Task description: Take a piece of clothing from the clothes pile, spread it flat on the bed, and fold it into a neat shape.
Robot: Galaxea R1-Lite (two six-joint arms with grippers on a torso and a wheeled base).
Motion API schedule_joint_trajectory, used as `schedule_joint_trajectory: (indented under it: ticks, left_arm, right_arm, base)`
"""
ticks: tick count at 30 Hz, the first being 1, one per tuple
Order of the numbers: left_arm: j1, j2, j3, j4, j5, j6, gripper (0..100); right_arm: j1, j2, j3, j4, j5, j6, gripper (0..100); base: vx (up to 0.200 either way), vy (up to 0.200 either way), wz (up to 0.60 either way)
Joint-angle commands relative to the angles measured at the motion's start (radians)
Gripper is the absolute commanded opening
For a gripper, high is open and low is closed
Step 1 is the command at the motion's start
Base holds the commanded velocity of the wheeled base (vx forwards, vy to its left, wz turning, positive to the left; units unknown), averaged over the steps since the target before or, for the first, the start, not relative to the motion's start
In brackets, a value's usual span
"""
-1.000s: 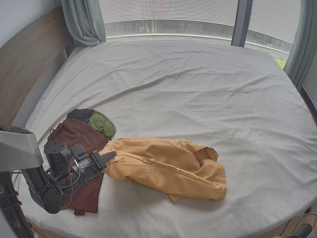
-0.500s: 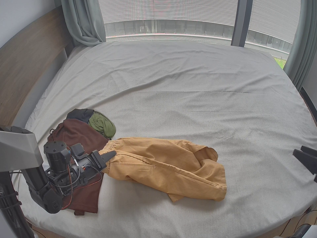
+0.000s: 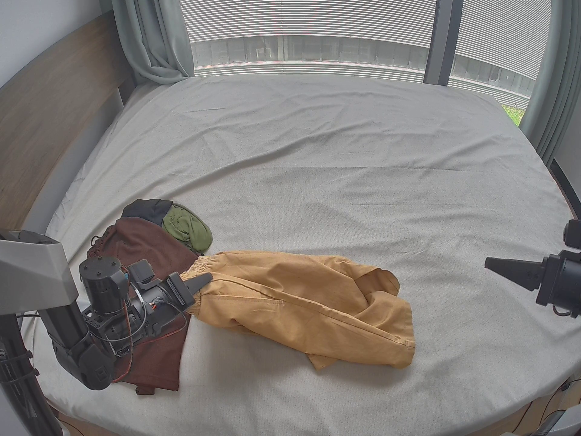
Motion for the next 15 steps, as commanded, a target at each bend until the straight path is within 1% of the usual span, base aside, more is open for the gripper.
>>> schedule_joint_trajectory:
  ticks: [1,3,4,5,6,9,10,15]
  left_arm:
    - [0.000,-0.007,-0.001,0.000,0.000,0.000,0]
    - [0.000,-0.006,-0.004,0.000,0.001,0.000,0]
    - [0.000,-0.004,-0.005,0.000,0.000,0.000,0]
    - [0.000,-0.004,-0.005,0.000,0.000,0.000,0]
    - [0.000,-0.004,-0.005,0.000,0.001,0.000,0]
    - [0.002,-0.004,-0.005,0.000,0.001,0.000,0]
    - [0.002,-0.006,-0.005,0.000,0.001,0.000,0]
    - [0.002,-0.003,-0.005,0.000,0.001,0.000,0]
  right_arm:
    - [-0.020,0.094,0.010,-0.010,0.021,0.008,100]
    - [-0.023,0.117,0.021,-0.034,0.102,0.063,100]
    - [-0.023,0.126,0.021,-0.037,0.123,0.088,100]
    - [-0.023,0.126,0.021,-0.037,0.123,0.088,100]
    - [-0.023,0.169,0.022,-0.038,0.148,0.131,100]
    - [-0.028,0.212,0.028,-0.050,0.151,0.131,100]
    - [-0.045,0.253,0.051,-0.101,0.154,0.131,100]
    - [-0.057,0.370,0.119,-0.265,0.151,0.129,100]
  base:
    - [0.000,0.000,0.00]
    - [0.000,0.000,0.00]
    - [0.000,0.000,0.00]
    - [0.000,0.000,0.00]
    - [0.000,0.000,0.00]
    - [0.000,0.000,0.00]
    - [0.000,0.000,0.00]
    - [0.000,0.000,0.00]
